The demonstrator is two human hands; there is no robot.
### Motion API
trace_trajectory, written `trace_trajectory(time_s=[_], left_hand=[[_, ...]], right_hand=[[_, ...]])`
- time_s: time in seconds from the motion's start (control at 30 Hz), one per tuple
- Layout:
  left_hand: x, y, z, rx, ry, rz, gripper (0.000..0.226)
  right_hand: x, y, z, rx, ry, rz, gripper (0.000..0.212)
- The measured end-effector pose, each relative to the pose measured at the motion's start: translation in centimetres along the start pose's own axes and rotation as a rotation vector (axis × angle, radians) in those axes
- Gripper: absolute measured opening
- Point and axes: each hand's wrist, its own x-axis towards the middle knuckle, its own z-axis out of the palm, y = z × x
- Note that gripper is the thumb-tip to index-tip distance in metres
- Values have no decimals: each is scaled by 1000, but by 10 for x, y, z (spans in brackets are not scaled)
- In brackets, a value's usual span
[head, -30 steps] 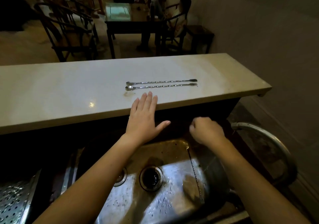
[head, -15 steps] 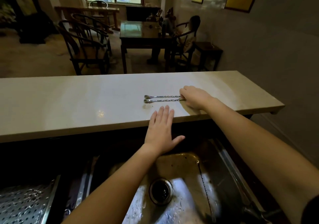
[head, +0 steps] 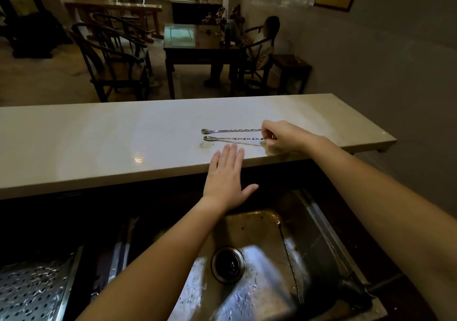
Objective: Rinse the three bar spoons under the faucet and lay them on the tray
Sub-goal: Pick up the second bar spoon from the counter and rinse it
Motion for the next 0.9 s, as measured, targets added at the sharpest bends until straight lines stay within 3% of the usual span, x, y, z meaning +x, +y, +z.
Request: trace_trajectory(time_s=[0.07, 0.3, 0.43, 0.6, 0.7, 0.8, 0.9], left_hand=[[0, 1, 0, 0, -1, 11, 92], [1, -3, 5, -14, 51, 9, 92], [0, -3, 6, -32, 67, 17, 90], [-2, 3, 0, -86, 100, -22, 77], [-4, 24, 1, -235, 184, -17, 61], [-11, 71, 14, -521, 194, 106, 50], [-11, 125, 36, -925, -101, -28, 47]], right_hand=[[-17, 0, 1, 61, 50, 24, 4], [-87, -14, 10, 208, 314, 139, 25], [-148, -12, 30, 409, 474, 332, 20], [-225, 0, 97, 618, 530, 669, 18], [-252, 3, 138, 643, 562, 847, 16], [-265, 3, 160, 629, 603, 953, 19], [-271, 1, 165, 619, 613, 1001, 16]])
